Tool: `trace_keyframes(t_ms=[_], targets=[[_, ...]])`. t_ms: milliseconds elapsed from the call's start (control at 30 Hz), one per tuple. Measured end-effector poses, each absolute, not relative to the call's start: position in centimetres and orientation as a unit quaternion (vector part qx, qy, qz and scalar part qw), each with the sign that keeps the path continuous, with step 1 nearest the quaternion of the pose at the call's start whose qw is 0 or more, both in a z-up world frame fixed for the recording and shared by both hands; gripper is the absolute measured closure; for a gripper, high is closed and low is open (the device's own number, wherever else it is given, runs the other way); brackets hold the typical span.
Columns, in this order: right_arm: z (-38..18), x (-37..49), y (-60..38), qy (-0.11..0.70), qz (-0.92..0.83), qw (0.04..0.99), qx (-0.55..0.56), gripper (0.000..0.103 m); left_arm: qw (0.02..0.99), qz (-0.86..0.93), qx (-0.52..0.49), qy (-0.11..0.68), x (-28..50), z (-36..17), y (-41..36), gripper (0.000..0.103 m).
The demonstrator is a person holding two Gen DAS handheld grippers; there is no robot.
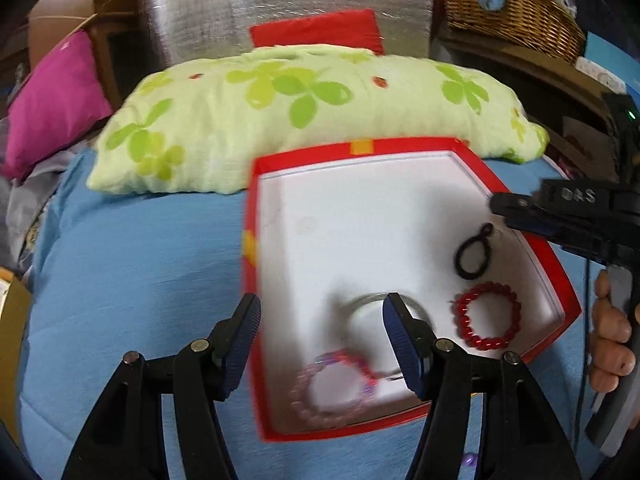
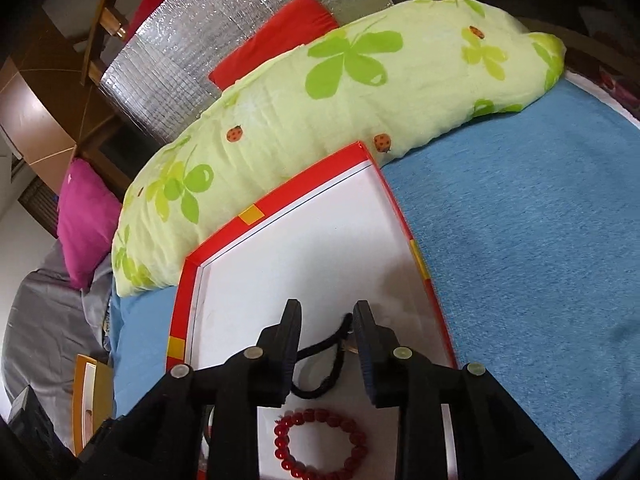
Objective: Organize jewelry
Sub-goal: 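Lower the hair tie and bangle into the box and open both tools, then grasp the dark brown hair tie with the right tool while the left tool moves to the purple beaded bracelet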
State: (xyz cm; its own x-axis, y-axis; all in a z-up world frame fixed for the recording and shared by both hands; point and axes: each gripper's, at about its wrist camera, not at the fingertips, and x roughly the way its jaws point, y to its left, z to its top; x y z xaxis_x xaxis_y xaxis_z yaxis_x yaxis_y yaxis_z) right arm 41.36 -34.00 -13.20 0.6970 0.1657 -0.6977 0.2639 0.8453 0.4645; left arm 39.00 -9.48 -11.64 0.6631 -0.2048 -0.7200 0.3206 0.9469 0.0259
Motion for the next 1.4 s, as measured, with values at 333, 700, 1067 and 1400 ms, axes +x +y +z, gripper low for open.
trace_keyframes(t_ms=[333, 700, 1067, 1400], targets=[[-11.9, 38.4, -33.0, 0.41, -0.007, 0.878, 0.245, 0.074, 0.92, -0.107, 0.075, 0.371, 36.6, -10.7, -5.5, 0.037], [-10.9, 33.0, -31.5, 0.428, 0.025, 0.879, 0.21, 0.074, 0.915, -0.107, 0.125, 0.368, 31.4, -11.6, -3.7, 0.037], [-13.2, 27.9, -30.3, 0.484, 0.039, 0.848, 0.211, 0.074, 0.909, -0.117, 0.101, 0.387, 27.5, -12.3, -2.3, 0.036], [-15.4, 26.2, -30.7, 0.513, 0.031, 0.824, 0.24, 0.074, 0.9, -0.157, 0.117, 0.39, 24.8, -13.1, -5.1, 0.036]])
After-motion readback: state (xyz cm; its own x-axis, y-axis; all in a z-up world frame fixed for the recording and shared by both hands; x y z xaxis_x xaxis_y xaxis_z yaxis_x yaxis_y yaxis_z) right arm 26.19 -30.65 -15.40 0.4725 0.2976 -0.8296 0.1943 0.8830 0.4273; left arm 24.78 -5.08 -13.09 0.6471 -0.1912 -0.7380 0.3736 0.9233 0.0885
